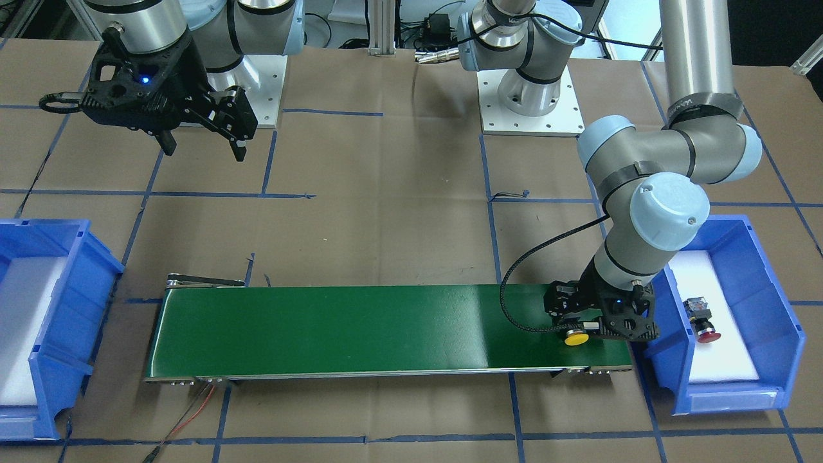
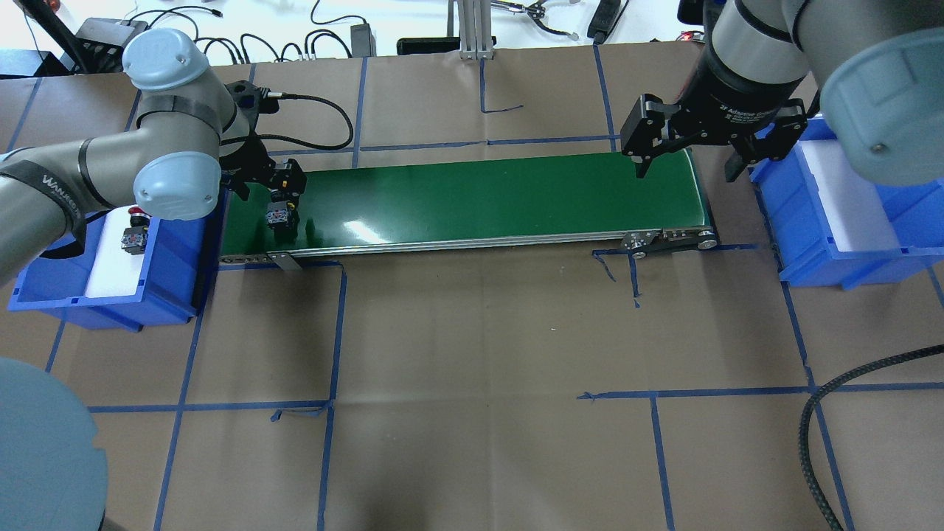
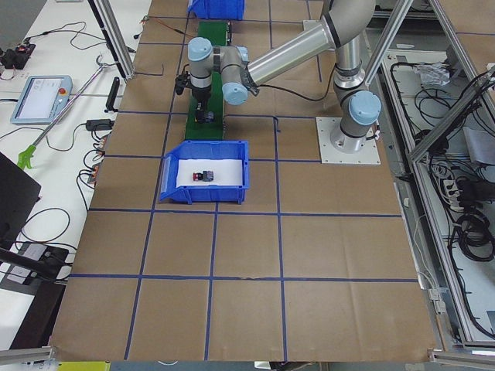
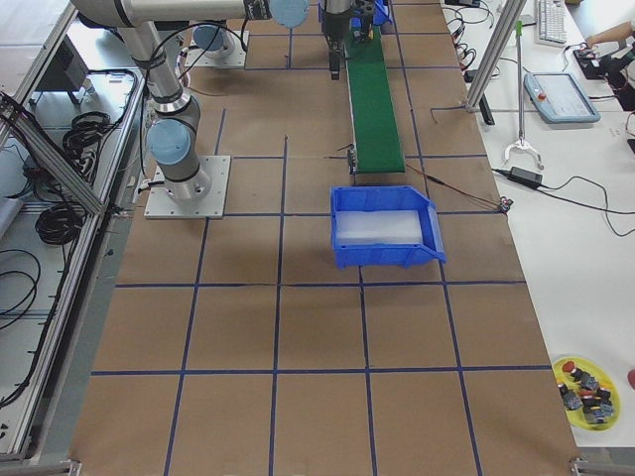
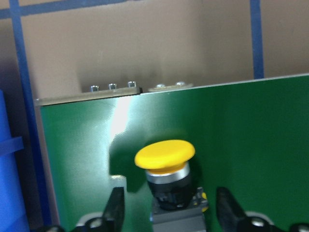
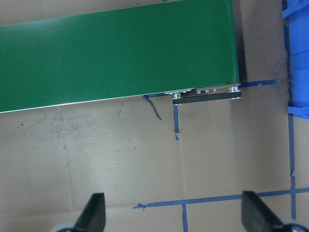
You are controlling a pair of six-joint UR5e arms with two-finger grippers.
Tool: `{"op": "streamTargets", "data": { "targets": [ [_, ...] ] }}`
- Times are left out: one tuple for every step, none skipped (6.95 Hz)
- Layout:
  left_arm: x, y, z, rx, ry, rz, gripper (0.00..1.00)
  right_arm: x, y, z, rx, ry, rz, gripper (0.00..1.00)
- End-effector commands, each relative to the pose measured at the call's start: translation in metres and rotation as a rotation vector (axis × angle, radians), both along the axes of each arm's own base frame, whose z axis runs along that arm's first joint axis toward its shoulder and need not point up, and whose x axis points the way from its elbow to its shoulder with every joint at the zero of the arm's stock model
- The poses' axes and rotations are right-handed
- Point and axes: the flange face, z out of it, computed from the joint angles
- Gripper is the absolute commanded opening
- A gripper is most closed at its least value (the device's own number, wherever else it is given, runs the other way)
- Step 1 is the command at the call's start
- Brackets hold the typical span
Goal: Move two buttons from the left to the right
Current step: 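Lower the yellow button onto the belt and open the left gripper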
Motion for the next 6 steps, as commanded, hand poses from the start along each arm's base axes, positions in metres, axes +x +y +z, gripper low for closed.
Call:
{"op": "streamTargets", "data": {
  "targets": [
    [-0.002,0.006,0.054,-0.001,0.002,-0.005,1.0,0.0,0.001,0.001,-0.003,0.0,0.0,1.0],
    [-0.003,0.013,0.092,0.028,0.008,-0.006,1.0,0.0,0.001,0.001,-0.003,-0.002,0.0,1.0],
    [-0.001,0.012,0.121,0.049,0.01,-0.003,1.0,0.0,0.001,0.002,-0.006,0.0,0.0,1.0],
    [0.008,0.006,0.141,0.05,0.009,-0.008,1.0,0.0,0.001,0.002,-0.006,0.0,0.0,1.0],
    [0.015,-0.002,0.148,0.039,0.005,-0.02,1.0,0.0,0.001,0.002,-0.006,0.0,0.0,1.0],
    [0.034,-0.003,0.147,0.042,0.0,-0.01,1.0,0.0,0.0,0.003,-0.009,0.0,0.0,1.0]
  ]
}}
